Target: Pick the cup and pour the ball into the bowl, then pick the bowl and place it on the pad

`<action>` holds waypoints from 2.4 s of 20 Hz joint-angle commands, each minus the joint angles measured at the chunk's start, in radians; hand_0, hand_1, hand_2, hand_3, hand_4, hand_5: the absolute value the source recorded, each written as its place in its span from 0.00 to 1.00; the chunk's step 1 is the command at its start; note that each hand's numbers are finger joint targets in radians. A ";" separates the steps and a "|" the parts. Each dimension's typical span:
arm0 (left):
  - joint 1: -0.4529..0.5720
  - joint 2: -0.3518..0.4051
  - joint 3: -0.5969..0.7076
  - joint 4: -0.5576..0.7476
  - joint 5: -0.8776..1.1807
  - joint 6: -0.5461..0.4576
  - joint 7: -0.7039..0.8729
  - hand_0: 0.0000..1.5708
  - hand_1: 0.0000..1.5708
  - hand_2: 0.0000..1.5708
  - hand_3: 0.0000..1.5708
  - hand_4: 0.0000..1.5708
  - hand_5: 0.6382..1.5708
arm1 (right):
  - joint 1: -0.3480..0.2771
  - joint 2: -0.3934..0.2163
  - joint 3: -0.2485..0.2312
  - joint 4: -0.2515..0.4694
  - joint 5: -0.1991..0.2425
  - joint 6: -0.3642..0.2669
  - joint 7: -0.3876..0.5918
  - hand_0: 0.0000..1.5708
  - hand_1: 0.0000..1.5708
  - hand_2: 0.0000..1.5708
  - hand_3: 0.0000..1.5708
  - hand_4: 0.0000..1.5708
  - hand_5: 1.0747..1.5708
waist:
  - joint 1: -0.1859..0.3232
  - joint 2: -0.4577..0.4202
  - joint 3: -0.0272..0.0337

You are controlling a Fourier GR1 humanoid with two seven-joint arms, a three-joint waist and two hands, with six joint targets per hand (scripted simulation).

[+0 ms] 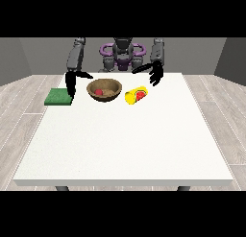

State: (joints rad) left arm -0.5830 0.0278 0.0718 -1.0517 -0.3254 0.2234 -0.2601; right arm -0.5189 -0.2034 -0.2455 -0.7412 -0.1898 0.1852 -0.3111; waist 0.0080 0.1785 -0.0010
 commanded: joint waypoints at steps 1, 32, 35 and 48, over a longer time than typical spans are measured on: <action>-0.032 -0.007 -0.007 -0.009 0.020 -0.031 0.052 0.00 0.00 0.00 0.00 0.00 0.96 | 0.015 0.068 0.026 0.037 0.021 -0.048 -0.039 0.00 0.00 0.00 0.00 0.02 0.94 | 0.017 -0.026 0.0012; 0.004 0.036 -0.030 -0.138 0.055 -0.117 0.068 0.00 0.00 0.00 0.00 0.00 1.00 | 0.010 0.115 0.031 0.237 0.046 -0.233 -0.032 1.00 1.00 1.00 0.52 0.42 1.00 | 0.124 0.014 0.0004; 0.015 0.058 -0.032 -0.163 0.075 -0.165 0.069 0.00 0.00 0.00 0.00 0.00 1.00 | 0.027 0.066 0.014 0.255 0.046 -0.250 0.005 1.00 1.00 1.00 1.00 0.67 0.96 | 0.159 0.006 0.0007; 0.086 0.085 0.046 -0.067 0.112 -0.137 0.090 0.00 0.00 0.00 0.00 0.00 1.00 | -0.109 0.024 0.071 0.151 0.066 -0.295 0.367 1.00 1.00 1.00 1.00 0.67 0.96 | 0.039 -0.163 0.0010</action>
State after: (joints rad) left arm -0.5119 0.1276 0.1296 -1.1018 -0.2131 0.0789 -0.2211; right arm -0.6116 -0.1433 -0.1605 -0.5843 -0.1035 -0.1348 -0.0389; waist 0.0500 0.0587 -0.0032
